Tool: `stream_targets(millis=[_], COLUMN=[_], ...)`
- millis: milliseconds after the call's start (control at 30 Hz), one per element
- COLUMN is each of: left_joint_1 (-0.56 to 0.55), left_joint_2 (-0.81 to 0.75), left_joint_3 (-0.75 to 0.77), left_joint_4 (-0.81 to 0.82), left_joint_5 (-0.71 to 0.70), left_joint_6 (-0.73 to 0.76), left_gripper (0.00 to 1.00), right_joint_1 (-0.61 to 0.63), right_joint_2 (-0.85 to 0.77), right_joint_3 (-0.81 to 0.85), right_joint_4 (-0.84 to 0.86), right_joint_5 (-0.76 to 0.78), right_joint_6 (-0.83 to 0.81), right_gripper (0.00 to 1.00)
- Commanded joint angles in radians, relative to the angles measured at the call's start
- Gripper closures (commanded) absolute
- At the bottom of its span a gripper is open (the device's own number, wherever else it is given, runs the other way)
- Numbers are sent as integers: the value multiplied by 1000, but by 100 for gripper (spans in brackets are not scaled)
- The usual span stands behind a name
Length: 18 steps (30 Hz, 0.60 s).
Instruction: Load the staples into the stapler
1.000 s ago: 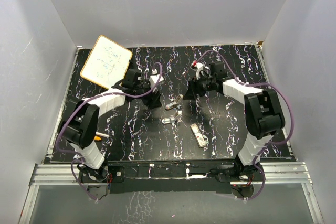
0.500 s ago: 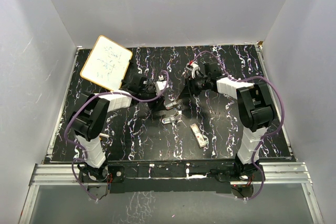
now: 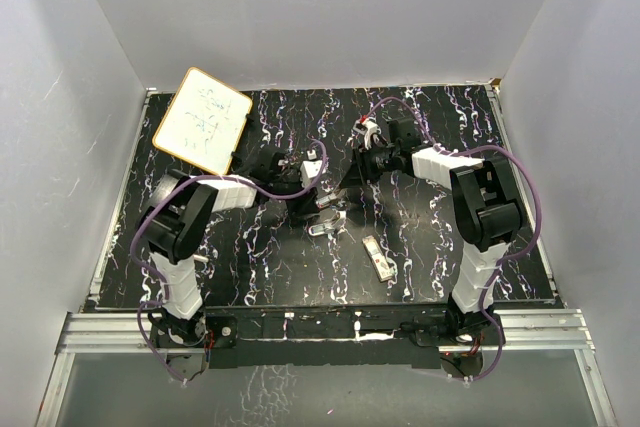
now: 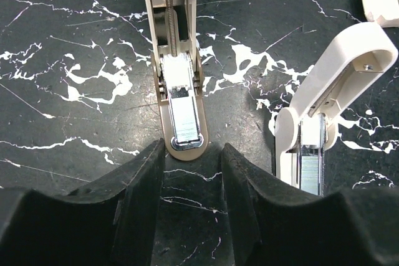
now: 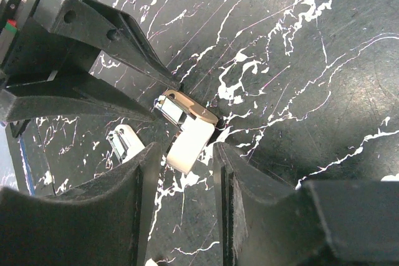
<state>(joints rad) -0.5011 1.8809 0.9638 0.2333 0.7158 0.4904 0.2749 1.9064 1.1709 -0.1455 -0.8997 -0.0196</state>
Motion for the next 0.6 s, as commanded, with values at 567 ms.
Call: stream_targets(millis=[567], left_joint_1=[-31], left_joint_2=[26], left_joint_3=[-59], left_joint_4=[125], left_joint_5=[-58], left_joint_6=[-44], left_gripper=[77], right_joint_1=[59], right_joint_2=[-52], right_joint_3=[46], right_joint_4=[-27], right_joint_5=[76], right_joint_6=[-61], right_gripper=[69])
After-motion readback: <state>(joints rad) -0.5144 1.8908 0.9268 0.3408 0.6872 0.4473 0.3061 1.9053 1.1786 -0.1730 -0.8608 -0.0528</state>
